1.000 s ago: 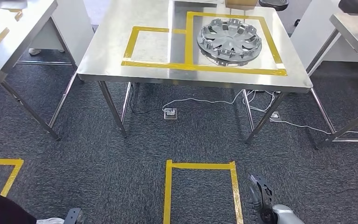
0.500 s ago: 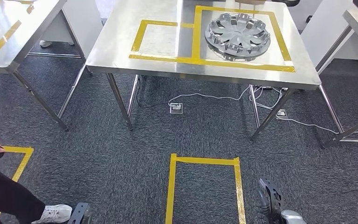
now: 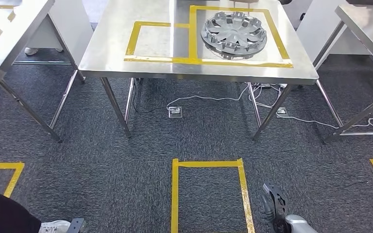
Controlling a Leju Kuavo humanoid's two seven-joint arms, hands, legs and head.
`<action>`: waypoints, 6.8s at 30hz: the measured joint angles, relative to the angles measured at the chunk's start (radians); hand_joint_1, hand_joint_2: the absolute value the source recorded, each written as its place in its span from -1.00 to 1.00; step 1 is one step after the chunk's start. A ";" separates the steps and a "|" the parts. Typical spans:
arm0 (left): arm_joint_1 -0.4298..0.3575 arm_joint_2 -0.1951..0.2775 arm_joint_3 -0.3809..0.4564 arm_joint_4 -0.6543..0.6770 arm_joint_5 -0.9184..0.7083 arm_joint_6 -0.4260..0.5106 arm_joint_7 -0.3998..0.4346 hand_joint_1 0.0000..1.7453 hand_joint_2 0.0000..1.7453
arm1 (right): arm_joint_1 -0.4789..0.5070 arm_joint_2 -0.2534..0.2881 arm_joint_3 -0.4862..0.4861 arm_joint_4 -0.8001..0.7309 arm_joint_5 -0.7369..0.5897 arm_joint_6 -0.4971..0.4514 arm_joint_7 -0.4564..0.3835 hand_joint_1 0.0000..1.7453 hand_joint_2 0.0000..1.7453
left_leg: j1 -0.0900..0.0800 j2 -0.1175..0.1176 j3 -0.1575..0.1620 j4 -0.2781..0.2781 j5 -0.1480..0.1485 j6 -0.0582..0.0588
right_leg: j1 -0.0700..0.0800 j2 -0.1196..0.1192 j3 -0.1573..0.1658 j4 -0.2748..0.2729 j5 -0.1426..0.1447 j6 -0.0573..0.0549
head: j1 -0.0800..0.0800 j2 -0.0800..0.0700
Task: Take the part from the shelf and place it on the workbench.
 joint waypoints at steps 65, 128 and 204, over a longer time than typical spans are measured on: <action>0.029 0.023 -0.039 0.018 0.047 -0.026 0.065 -1.00 -1.00 | 0.016 -0.105 0.266 -0.049 -0.168 -0.068 0.009 -1.00 -1.00 | -0.005 0.043 0.000 -0.013 0.002 0.018 | -0.003 -0.012 -0.112 0.194 -0.091 0.014 | 0.013 0.000; -0.066 0.100 -0.050 -0.116 -0.231 -0.023 0.120 -1.00 -1.00 | 0.065 -0.014 0.311 0.029 -0.461 -0.041 -0.111 -1.00 -1.00 | -0.008 0.084 0.003 0.000 -0.016 0.005 | -0.006 -0.026 -0.165 0.271 -0.094 0.001 | 0.032 0.000; -0.079 0.081 -0.031 -0.108 -0.226 -0.022 0.119 -1.00 -1.00 | 0.031 0.005 0.377 0.035 -0.502 -0.041 -0.090 -1.00 -1.00 | 0.000 0.028 -0.103 0.235 -0.142 -0.037 | 0.013 -0.002 0.015 -0.037 0.008 -0.066 | 0.012 0.000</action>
